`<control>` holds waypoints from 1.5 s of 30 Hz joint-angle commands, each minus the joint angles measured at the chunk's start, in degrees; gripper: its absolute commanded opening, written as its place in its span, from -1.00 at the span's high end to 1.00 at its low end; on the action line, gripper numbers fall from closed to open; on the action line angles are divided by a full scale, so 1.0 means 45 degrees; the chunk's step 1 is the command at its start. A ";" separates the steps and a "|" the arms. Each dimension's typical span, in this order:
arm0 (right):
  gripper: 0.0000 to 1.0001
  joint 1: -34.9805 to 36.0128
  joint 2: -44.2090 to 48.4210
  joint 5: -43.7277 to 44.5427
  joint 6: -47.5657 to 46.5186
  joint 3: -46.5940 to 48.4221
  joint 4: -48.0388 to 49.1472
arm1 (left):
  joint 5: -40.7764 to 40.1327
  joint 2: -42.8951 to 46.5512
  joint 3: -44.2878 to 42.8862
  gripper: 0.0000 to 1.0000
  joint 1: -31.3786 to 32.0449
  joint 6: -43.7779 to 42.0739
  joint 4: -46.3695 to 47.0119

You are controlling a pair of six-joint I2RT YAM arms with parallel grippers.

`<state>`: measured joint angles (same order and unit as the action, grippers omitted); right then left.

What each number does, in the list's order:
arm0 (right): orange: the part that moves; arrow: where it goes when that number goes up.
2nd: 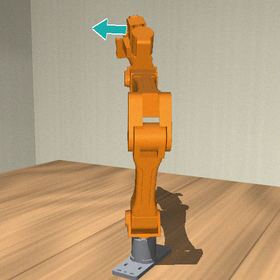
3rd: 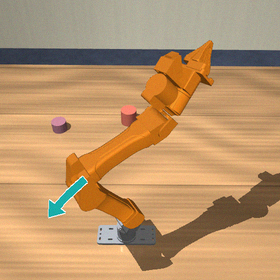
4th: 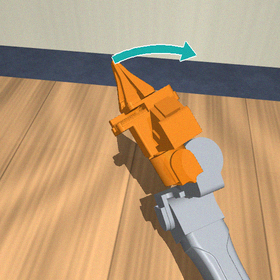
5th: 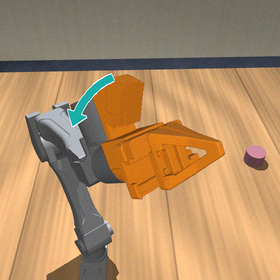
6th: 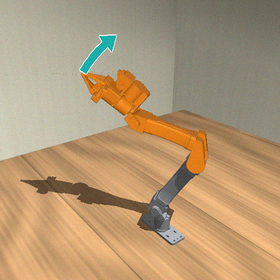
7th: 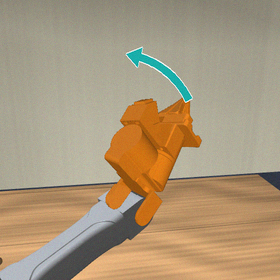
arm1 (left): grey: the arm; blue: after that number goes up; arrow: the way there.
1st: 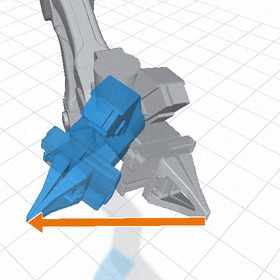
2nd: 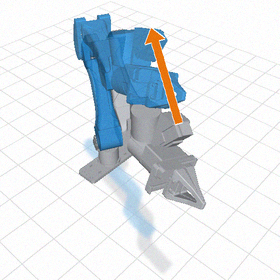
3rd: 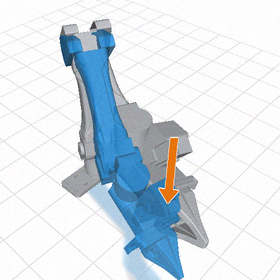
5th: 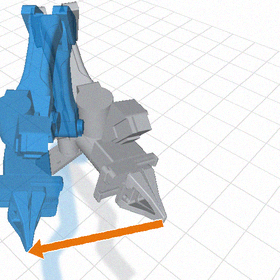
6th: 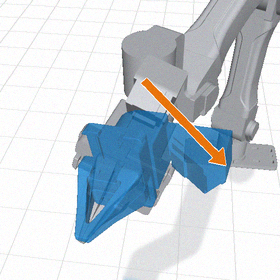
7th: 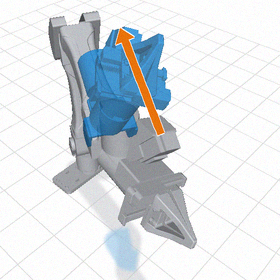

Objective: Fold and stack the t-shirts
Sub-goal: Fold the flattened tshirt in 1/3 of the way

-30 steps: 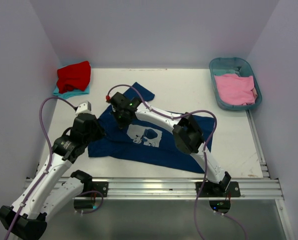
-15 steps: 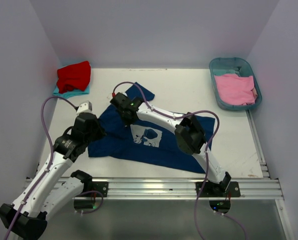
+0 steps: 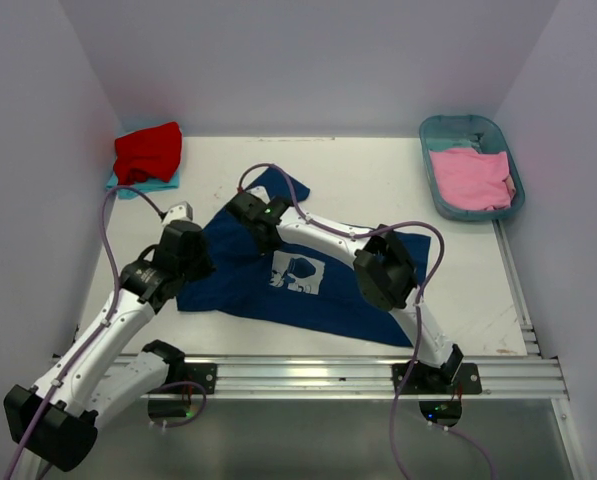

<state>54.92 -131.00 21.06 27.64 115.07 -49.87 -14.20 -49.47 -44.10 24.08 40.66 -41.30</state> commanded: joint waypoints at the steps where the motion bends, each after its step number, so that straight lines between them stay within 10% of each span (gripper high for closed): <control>1: 1.00 0.0082 0.1161 0.0750 0.0615 -0.0413 -0.0325 | -0.0185 -0.0080 0.0131 1.00 0.0021 -0.0365 0.0193; 6: 0.97 0.0062 0.1162 0.0284 0.0714 -0.0726 -0.0403 | -0.0244 -0.0100 0.0112 1.00 0.0021 -0.0423 0.0174; 13: 0.12 0.0062 0.1435 -0.1065 0.0246 -0.1098 0.0729 | -0.0458 -0.0391 0.0269 1.00 0.0021 -0.0949 0.1264; 21: 0.10 0.0062 0.3152 -0.0794 0.0069 -0.2131 0.1511 | -0.0500 -0.3299 -0.0902 0.71 -0.0290 -0.2082 0.3628; 32: 0.12 0.0062 0.6375 -0.0364 0.0166 -0.5569 0.2369 | 0.0865 -0.9371 -0.4184 0.93 -0.1893 -0.3255 0.4919; 45: 0.13 0.0043 0.6943 -0.0031 0.0147 -0.6488 0.2390 | 0.1709 -1.0960 -0.4909 1.00 -0.1893 -0.3431 0.3514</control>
<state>54.96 -102.24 18.65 28.29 86.41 -41.15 -7.90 -100.07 -64.42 16.01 26.33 -24.05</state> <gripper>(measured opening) 0.437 0.005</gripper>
